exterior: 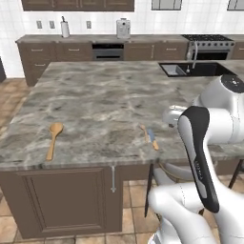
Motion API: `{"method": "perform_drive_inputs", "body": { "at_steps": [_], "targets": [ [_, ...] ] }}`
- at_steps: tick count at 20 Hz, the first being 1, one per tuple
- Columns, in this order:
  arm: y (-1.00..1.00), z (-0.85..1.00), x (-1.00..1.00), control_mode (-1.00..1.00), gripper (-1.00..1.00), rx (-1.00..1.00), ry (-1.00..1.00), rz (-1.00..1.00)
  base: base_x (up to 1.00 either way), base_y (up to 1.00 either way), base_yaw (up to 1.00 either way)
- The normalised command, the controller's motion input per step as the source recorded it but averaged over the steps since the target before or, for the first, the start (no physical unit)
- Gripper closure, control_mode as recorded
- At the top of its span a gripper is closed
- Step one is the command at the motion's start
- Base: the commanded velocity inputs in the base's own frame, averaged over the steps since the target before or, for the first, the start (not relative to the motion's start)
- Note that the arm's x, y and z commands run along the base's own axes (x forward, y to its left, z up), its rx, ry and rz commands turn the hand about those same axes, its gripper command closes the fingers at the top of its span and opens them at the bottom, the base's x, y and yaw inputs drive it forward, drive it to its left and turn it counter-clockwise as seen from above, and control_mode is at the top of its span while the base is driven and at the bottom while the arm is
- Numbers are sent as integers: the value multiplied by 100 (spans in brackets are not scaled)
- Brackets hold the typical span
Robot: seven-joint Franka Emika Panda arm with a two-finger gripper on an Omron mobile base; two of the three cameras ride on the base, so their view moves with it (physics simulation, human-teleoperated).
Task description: Pick up the metallic utensils from the counter and place them in the open drawer. Make sure not to pick up any wooden utensils.
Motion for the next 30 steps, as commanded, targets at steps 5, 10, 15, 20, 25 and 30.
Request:
{"method": "perform_drive_inputs", "body": {
  "at_steps": [5, 10, 15, 20, 25, 30],
  "targets": [
    [0, 0, 0, 100, -100, 0, 0, 0, 48, 0, -6],
    [0, 0, 0, 100, -100, 0, 0, 0, 38, 3, -7],
    [0, 0, 0, 100, -100, 0, 0, 0, 30, 15, -13],
    [0, 0, 0, 100, -100, 0, 0, 0, 48, 11, -10],
    [0, 0, 0, 100, -100, 0, 0, 0, 49, 0, -2],
    [-1, -7, 24, -100, -100, 0, 2, 0, 24, 0, -2]
  ]
}}
